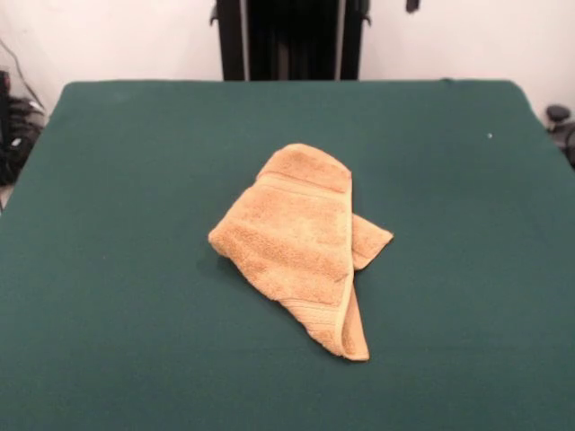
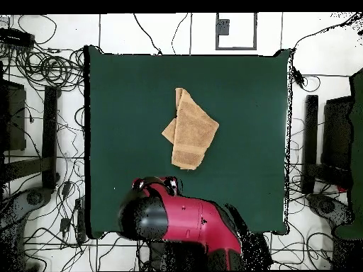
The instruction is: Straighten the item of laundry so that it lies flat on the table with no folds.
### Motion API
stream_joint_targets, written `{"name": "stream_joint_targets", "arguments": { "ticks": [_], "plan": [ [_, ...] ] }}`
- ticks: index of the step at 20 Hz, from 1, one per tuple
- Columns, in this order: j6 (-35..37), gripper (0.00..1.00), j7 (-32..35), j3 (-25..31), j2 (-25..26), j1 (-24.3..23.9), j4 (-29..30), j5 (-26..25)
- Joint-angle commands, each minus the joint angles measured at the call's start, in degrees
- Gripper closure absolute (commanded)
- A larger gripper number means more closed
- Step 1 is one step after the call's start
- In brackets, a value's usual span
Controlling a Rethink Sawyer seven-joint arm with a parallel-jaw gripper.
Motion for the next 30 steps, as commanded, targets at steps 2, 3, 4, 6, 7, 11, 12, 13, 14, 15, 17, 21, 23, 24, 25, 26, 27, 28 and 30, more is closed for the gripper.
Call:
{"name": "stream_joint_targets", "arguments": {
  "ticks": [2,3,4,6,7,11,12,13,14,15,17,21,23,24,25,26,27,28,30],
  "plan": [
    [-8.9,0.0,8.6,2.6,10.4,1.6,-3.8,-2.6],
    [-9.7,0.0,8.6,2.5,11.1,1.7,-4.4,-2.7],
    [-10.3,0.0,8.5,2.4,11.9,1.7,-5.0,-2.9],
    [-10.9,0.0,8.2,2.1,13.4,1.8,-6.7,-3.2],
    [-11.2,0.0,8.0,2.0,14.1,1.9,-7.5,-3.3],
    [-11.9,0.0,7.6,1.9,16.2,1.8,-10.3,-2.9],
    [-12.1,0.0,7.4,1.8,16.7,1.8,-10.9,-2.9],
    [-11.8,0.0,7.1,1.4,17.0,2.1,-11.6,-3.3],
    [-11.7,0.0,6.6,0.9,17.2,2.3,-12.3,-3.8],
    [-11.6,0.0,6.2,0.6,17.2,2.5,-12.8,-4.2],
    [-10.1,0.0,5.4,0.0,16.4,3.0,-12.9,-4.9],
    [-8.6,0.0,4.3,-1.7,18.6,4.5,-16.1,-7.1],
    [-8.7,0.0,4.4,-2.0,19.7,4.8,-17.1,-8.1],
    [-8.5,0.0,4.5,-2.0,20.2,4.9,-17.6,-8.6],
    [-8.5,0.0,4.4,-1.9,20.9,4.8,-18.3,-8.8],
    [-8.4,0.0,4.6,-2.1,21.7,5.2,-19.1,-9.0],
    [-8.2,0.0,4.5,-2.3,22.7,5.2,-20.2,-9.4],
    [-8.0,0.0,4.9,-2.7,23.6,5.7,-21.1,-9.5],
    [-7.7,0.0,4.9,-2.9,25.6,6.0,-22.9,-9.8]
  ]
}}
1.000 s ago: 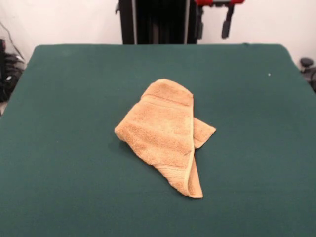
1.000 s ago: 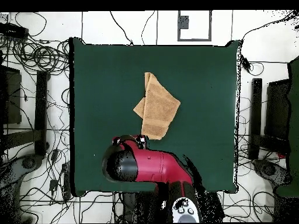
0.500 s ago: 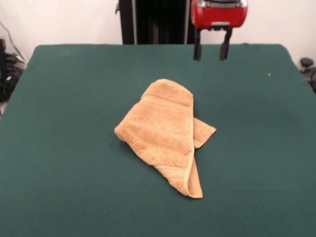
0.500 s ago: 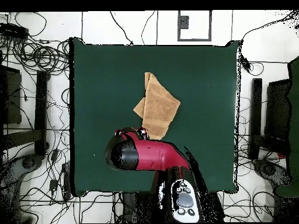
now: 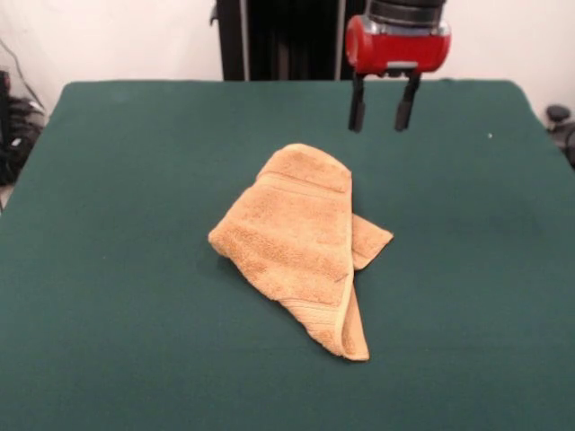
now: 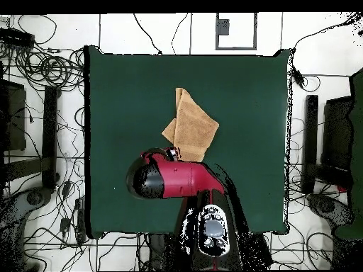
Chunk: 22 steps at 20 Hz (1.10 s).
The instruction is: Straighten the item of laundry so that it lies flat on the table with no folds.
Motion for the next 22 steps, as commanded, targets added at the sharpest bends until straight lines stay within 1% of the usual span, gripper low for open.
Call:
{"name": "stream_joint_targets", "arguments": {
  "ticks": [1,6,8,12,16,22],
  "plan": [
    [1.2,0.0,5.4,-0.3,7.9,2.7,-8.4,-2.8],
    [-2.0,0.0,7.0,-0.6,12.8,3.8,-11.1,-3.0],
    [-1.8,0.0,7.2,-1.3,14.1,4.5,-12.3,-3.2],
    [-2.7,0.0,6.9,-0.2,15.5,3.6,-12.5,-3.2],
    [-3.1,0.0,6.8,0.0,15.3,3.3,-11.7,-3.4],
    [1.6,0.0,5.1,-1.1,15.5,3.6,-11.4,-3.9]
  ]
}}
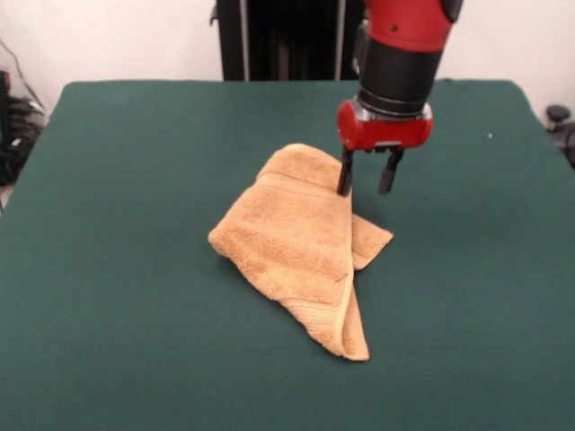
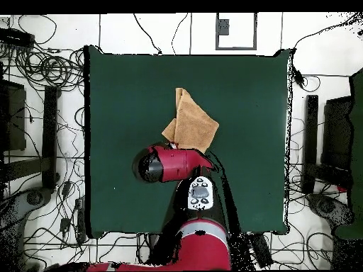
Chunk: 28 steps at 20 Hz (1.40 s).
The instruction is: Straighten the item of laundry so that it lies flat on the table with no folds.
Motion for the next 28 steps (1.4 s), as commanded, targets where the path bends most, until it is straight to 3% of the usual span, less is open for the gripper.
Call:
{"name": "stream_joint_targets", "arguments": {
  "ticks": [1,10,18,28],
  "plan": [
    [2.6,0.0,4.9,1.0,2.0,1.4,-2.1,-2.5],
    [10.3,0.0,3.8,-3.1,3.5,4.6,-5.0,-3.9],
    [8.8,0.0,3.5,2.9,8.0,0.1,-3.5,-2.7],
    [10.4,0.0,1.9,7.9,9.6,-3.7,-3.7,-2.0]
  ]
}}
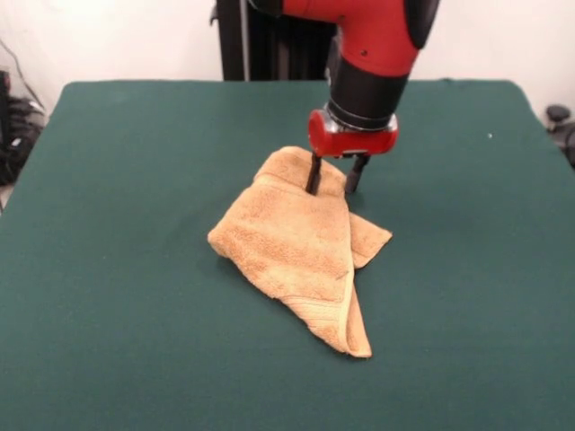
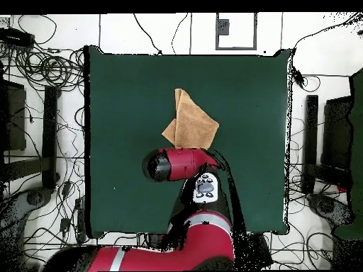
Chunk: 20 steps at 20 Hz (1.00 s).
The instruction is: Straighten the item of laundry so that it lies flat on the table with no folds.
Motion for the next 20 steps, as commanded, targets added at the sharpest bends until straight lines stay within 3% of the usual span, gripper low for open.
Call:
{"name": "stream_joint_targets", "arguments": {
  "ticks": [1,15,16,20],
  "plan": [
    [4.5,0.0,1.9,9.7,6.2,-2.7,-1.2,0.4],
    [9.5,0.0,1.6,6.5,5.2,0.6,-3.7,-2.1],
    [9.7,1.0,1.7,6.3,5.2,0.8,-3.9,-2.4],
    [9.7,1.0,1.8,5.7,5.2,1.3,-4.2,-3.0]
  ]
}}
